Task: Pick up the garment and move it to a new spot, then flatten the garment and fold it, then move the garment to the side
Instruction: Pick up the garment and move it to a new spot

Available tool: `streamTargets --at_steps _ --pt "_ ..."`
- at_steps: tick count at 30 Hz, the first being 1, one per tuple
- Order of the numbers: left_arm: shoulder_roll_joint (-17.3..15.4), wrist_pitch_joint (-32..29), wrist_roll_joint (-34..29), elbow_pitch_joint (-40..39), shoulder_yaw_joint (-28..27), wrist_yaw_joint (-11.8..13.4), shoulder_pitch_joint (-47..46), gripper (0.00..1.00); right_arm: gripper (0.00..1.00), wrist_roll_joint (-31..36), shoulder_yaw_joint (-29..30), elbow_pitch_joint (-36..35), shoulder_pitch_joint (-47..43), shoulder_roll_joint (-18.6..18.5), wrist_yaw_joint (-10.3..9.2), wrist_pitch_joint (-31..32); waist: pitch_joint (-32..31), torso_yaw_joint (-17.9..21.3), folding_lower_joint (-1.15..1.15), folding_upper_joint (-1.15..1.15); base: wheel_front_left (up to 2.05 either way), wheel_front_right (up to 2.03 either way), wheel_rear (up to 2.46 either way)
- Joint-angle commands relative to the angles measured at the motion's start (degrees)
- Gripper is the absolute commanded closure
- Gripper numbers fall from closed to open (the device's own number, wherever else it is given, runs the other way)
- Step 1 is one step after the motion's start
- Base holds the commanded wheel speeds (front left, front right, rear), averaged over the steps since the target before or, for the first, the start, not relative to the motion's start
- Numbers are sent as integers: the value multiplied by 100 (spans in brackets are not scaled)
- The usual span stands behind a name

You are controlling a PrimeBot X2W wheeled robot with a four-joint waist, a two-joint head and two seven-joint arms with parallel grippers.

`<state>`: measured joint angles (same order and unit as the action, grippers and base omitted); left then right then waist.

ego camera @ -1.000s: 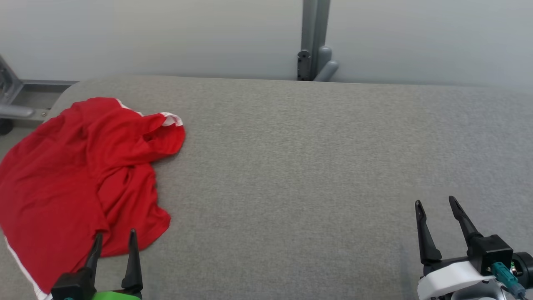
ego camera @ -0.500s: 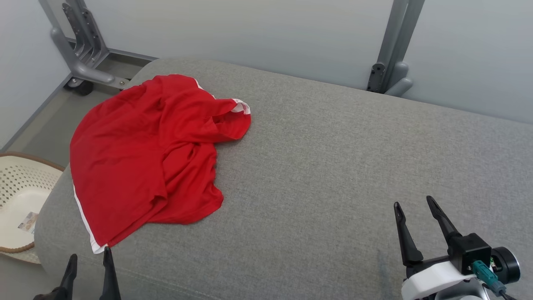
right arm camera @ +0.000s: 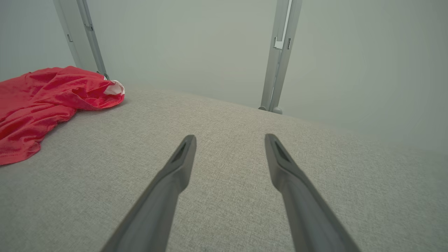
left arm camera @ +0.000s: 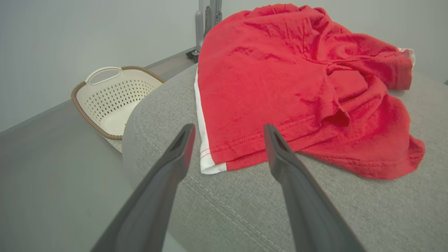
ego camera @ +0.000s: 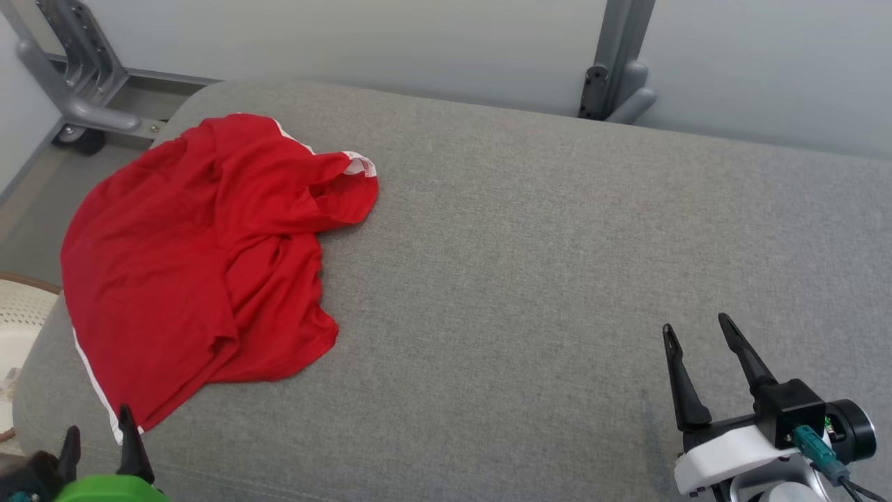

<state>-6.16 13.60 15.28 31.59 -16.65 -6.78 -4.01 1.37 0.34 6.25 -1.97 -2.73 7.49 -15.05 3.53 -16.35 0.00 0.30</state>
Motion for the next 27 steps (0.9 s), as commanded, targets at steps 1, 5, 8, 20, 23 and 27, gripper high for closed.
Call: streamTargets --at_steps 1,5,8,20,23,27 --pt "-77 -83 87 149 -43 41 -227 0 0 71 4 -20 70 -27 0 -20 283 222 0 -30 0 0 0" --pt "-279 -428 317 729 -220 131 -802 0 0 116 -20 -37 206 -27 0 -20 567 363 0 -30 0 0 0" --pt "-398 -670 510 1135 -375 261 -1183 0 0 150 -41 -50 306 -30 0 -20 782 451 0 -30 0 0 0" --pt "-718 -1047 1032 2620 -758 344 -1963 0 0 72 -79 57 632 -26 0 -20 1208 716 0 -30 0 0 0" --pt "-725 -1105 1115 2853 -754 262 -2002 4 0 38 -62 74 633 -26 0 -20 1202 740 0 -30 0 0 0" --pt "-743 -1101 1196 3062 -741 150 -1993 100 0 -31 -47 126 577 -27 0 -20 1126 732 0 -30 0 0 0"
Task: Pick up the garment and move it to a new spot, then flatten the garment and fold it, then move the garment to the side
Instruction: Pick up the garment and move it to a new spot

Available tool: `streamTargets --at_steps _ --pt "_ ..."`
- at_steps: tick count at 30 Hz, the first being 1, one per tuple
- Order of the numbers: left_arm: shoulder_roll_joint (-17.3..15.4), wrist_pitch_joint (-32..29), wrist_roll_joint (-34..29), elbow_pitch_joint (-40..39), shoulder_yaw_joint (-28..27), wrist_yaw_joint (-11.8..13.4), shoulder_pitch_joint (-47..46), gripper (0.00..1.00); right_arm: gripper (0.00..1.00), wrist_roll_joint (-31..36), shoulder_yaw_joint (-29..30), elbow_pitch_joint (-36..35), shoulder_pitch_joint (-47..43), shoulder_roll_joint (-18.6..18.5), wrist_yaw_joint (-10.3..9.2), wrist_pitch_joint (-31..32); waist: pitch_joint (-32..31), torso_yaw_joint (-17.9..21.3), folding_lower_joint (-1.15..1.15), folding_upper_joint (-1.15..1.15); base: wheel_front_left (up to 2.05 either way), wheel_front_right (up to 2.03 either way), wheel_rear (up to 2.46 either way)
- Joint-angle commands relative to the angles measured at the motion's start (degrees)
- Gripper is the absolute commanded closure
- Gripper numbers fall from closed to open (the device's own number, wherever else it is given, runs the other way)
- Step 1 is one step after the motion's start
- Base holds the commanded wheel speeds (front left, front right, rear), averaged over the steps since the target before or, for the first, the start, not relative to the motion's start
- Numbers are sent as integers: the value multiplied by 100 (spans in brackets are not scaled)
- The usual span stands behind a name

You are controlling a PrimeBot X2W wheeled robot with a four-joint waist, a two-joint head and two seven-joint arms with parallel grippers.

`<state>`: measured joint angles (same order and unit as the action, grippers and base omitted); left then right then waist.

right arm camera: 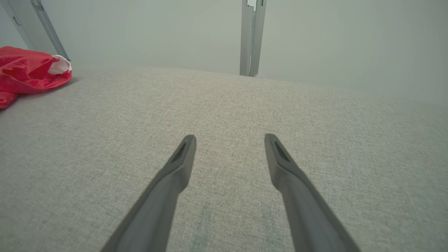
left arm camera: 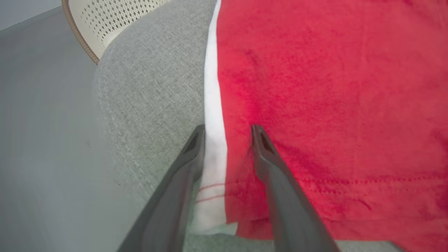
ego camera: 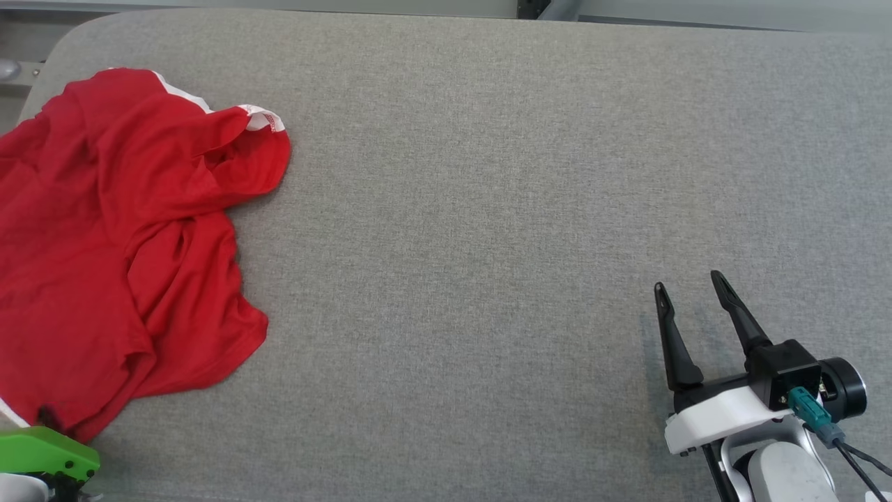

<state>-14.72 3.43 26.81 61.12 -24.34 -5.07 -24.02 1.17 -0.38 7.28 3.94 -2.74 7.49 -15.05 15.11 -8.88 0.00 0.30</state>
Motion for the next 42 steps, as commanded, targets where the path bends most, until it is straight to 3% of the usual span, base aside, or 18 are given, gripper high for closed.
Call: streamTargets --at_steps 1,14,23,33,42 --pt "112 -70 61 129 36 -60 1 100 0 -31 35 33 -27 -26 0 -20 -56 -30 0 -30 0 0 0" --pt "-323 443 589 -613 -102 -246 -215 100 0 -182 46 132 -151 -26 0 -20 -403 -208 0 -30 0 0 0" --pt "-439 168 1141 -3150 343 -246 -205 100 0 -325 -88 159 -206 -28 0 -20 -591 -94 0 -30 0 0 0" --pt "-268 -1007 1485 -6205 785 24 -395 100 0 -496 -238 167 -185 -25 0 -20 -757 739 0 -30 0 0 0" --pt "198 -2055 2016 -7766 1511 442 -870 100 0 -639 -235 134 -267 -26 -1 -20 -891 1704 0 -30 0 0 0"
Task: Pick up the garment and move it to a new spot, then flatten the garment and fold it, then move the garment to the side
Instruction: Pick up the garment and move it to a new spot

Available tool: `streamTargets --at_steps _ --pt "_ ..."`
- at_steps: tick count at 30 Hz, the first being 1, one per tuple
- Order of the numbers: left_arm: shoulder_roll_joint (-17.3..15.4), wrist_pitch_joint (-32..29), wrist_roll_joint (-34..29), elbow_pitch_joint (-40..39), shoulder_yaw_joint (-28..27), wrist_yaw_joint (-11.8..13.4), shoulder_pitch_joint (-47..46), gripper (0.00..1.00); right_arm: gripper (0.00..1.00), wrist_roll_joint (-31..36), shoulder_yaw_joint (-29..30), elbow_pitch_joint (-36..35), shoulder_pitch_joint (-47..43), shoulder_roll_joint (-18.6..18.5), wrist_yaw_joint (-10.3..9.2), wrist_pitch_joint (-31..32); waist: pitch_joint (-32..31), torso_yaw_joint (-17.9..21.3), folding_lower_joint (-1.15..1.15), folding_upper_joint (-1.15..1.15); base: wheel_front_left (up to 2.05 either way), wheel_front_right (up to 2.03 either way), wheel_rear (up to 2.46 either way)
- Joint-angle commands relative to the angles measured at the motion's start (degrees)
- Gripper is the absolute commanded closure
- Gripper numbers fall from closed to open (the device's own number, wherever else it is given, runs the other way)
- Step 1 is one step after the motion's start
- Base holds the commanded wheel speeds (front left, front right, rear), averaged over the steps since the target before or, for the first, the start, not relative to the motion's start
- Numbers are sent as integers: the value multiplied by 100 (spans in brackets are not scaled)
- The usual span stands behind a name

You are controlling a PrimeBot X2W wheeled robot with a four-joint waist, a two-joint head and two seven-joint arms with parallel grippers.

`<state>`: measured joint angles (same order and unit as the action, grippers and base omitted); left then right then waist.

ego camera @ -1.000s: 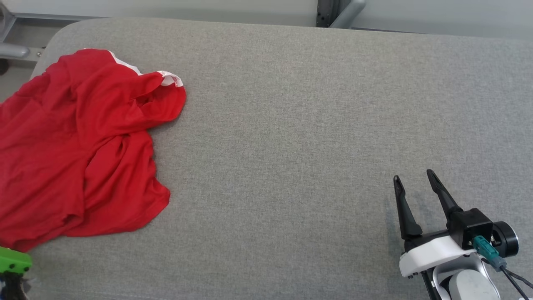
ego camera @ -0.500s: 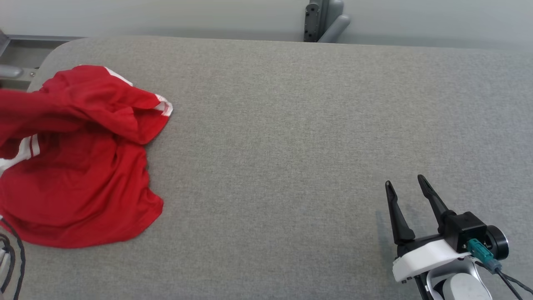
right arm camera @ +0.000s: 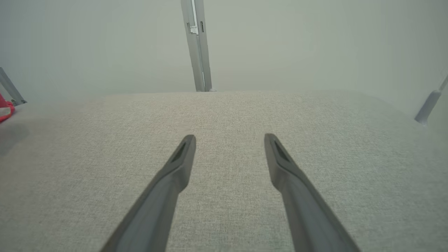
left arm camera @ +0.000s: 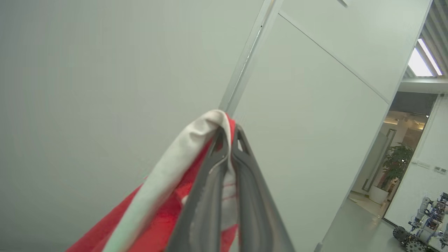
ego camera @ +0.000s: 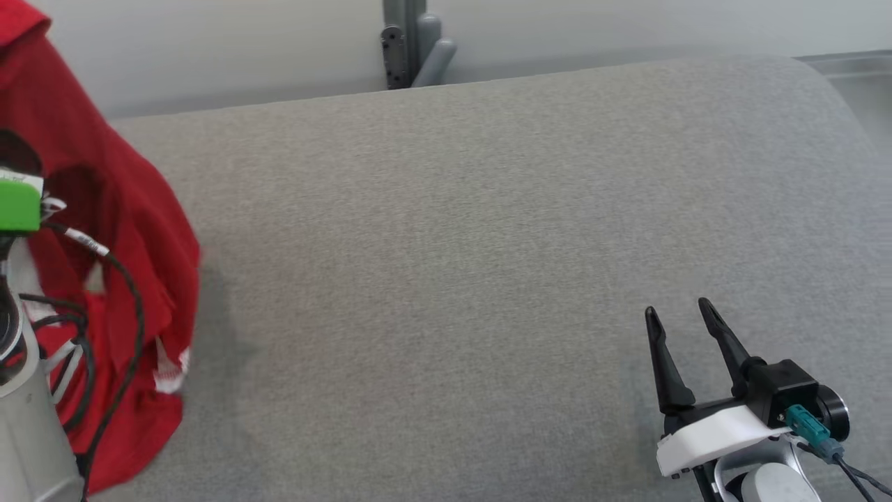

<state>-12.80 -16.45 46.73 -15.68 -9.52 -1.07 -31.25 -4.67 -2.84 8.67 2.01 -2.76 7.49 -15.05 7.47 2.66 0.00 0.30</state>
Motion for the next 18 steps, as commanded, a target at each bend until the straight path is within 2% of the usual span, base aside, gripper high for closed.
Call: streamTargets --at_steps 1,8,18 --pt "30 -165 68 -167 120 90 -207 100 0 -72 24 1 -79 -23 0 -20 -150 640 0 -30 0 0 0" --pt "137 -551 -44 -291 647 251 -575 100 0 -171 111 40 -213 -22 0 -20 -269 1079 0 -30 0 0 0" --pt "437 -653 -300 47 1417 217 -632 100 0 -207 194 34 -192 -20 0 -20 -182 1186 0 -30 0 0 0"
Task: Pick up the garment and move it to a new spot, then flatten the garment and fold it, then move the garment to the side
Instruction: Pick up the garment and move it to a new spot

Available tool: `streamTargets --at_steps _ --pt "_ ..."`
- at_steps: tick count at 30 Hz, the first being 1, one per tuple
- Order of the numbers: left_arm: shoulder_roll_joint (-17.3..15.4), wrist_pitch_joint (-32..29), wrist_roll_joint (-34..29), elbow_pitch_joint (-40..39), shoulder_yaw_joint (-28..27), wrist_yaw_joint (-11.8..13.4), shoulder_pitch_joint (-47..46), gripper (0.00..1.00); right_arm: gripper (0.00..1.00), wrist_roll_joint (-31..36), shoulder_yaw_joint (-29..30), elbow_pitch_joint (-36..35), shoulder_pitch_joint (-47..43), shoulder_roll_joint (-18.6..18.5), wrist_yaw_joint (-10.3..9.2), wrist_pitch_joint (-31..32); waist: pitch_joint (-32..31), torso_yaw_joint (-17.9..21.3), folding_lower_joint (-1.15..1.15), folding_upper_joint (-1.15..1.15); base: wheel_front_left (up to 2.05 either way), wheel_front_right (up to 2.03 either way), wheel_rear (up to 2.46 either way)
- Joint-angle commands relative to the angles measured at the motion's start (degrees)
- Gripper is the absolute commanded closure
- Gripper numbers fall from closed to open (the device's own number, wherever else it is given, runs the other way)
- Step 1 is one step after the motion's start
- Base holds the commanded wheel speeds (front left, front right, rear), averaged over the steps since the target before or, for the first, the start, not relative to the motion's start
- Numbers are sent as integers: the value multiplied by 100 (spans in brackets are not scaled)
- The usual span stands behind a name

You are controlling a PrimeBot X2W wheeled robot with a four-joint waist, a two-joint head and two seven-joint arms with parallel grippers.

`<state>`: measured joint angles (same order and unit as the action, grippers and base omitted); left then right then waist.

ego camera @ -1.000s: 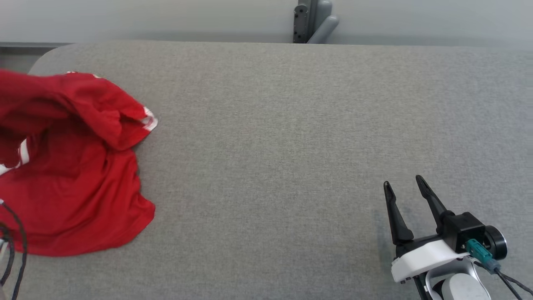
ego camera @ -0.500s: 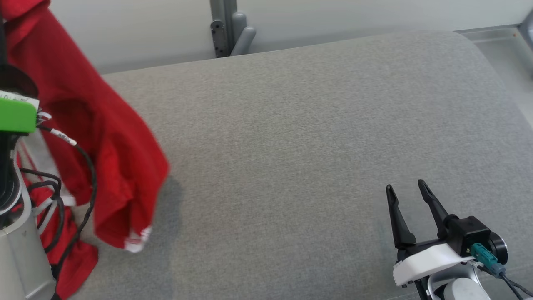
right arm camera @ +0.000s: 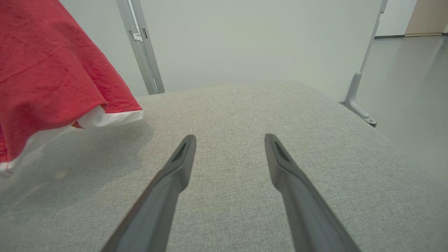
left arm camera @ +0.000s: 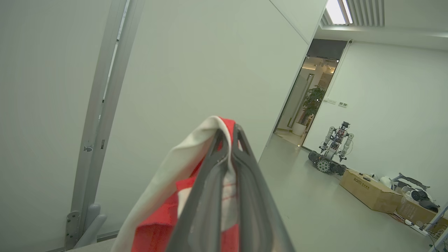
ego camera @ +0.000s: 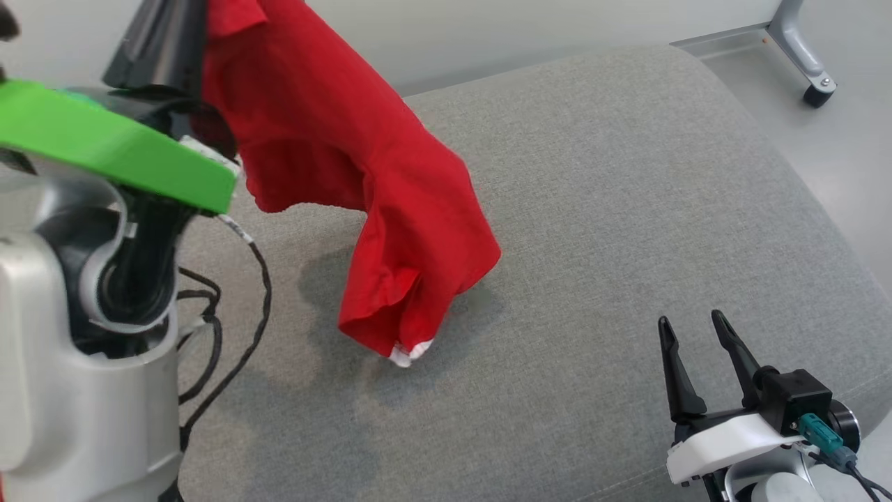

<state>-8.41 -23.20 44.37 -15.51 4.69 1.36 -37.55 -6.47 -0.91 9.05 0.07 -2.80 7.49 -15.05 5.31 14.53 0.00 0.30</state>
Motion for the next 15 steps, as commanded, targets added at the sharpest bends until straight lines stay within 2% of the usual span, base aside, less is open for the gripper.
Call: streamTargets --at_steps 1,4,5,8,15 --pt "21 54 -93 107 67 -32 47 100 0 -31 6 3 28 -17 0 -20 57 -8 0 -30 0 0 0" --pt "152 241 -269 511 310 -73 236 100 0 -39 -14 51 68 -17 0 -20 123 -54 0 -30 0 0 0" --pt "293 440 -267 949 449 -51 434 100 0 -38 -47 81 95 -19 0 -20 163 -89 0 -30 0 0 0" --pt "423 942 -333 1779 617 -52 719 100 0 -69 -92 136 139 -18 0 -20 226 -108 0 -30 0 0 0" --pt "526 2178 -557 3852 1236 -340 921 100 0 -128 -167 253 165 -17 0 -20 311 -165 0 -30 0 0 0"
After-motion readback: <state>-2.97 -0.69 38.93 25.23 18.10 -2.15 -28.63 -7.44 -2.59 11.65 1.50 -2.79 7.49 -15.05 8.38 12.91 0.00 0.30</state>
